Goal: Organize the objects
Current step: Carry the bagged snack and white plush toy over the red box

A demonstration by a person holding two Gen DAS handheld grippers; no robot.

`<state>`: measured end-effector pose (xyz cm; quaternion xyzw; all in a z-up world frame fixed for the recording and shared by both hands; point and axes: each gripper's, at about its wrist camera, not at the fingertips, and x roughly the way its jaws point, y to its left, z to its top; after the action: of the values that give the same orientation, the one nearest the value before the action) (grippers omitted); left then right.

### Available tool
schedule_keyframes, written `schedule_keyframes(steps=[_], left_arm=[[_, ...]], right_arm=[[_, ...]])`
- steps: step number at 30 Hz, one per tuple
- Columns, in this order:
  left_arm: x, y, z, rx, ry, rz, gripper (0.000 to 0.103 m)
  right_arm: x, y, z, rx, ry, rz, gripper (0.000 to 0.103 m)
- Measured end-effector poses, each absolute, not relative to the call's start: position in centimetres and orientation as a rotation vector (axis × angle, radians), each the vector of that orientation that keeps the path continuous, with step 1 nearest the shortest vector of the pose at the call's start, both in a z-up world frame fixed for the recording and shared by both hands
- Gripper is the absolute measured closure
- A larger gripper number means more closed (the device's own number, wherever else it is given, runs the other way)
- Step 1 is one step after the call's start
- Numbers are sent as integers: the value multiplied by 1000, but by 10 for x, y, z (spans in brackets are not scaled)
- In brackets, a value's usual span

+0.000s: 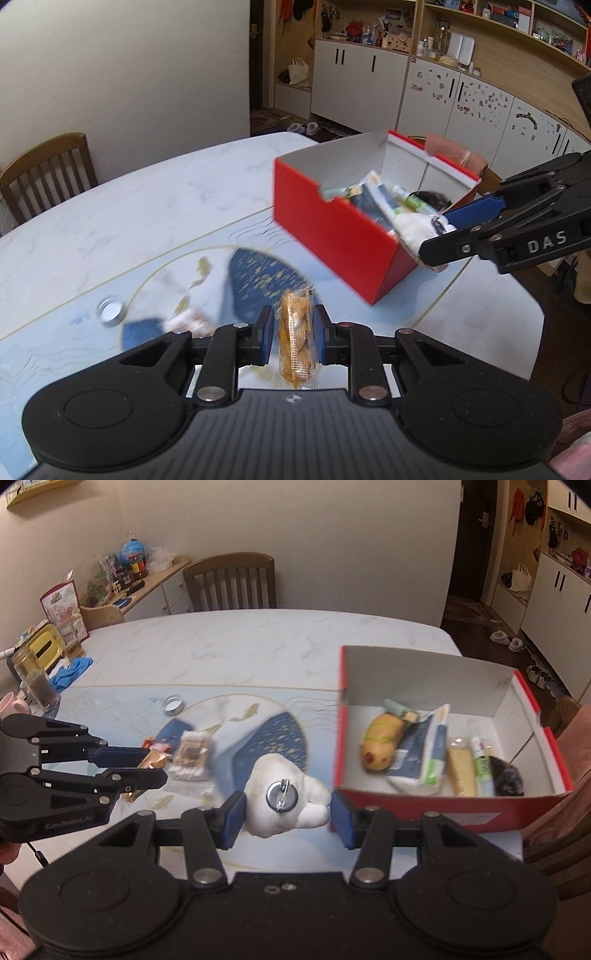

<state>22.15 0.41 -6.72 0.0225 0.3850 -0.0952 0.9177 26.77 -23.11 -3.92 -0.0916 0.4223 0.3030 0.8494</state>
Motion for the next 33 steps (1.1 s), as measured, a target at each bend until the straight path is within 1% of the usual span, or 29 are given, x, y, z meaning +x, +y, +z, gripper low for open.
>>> schedule_keyframes(steps=[18, 26, 33], left_arm=[[292, -98, -49, 118, 780, -290, 82], [327, -125, -44, 140, 795, -316, 82], [366, -139, -54, 139, 846, -303, 82]], right_arm=[[324, -316, -40, -140, 846, 624, 53], [358, -353, -36, -78, 798, 535, 53], [392, -370, -44, -37, 786, 479, 53]])
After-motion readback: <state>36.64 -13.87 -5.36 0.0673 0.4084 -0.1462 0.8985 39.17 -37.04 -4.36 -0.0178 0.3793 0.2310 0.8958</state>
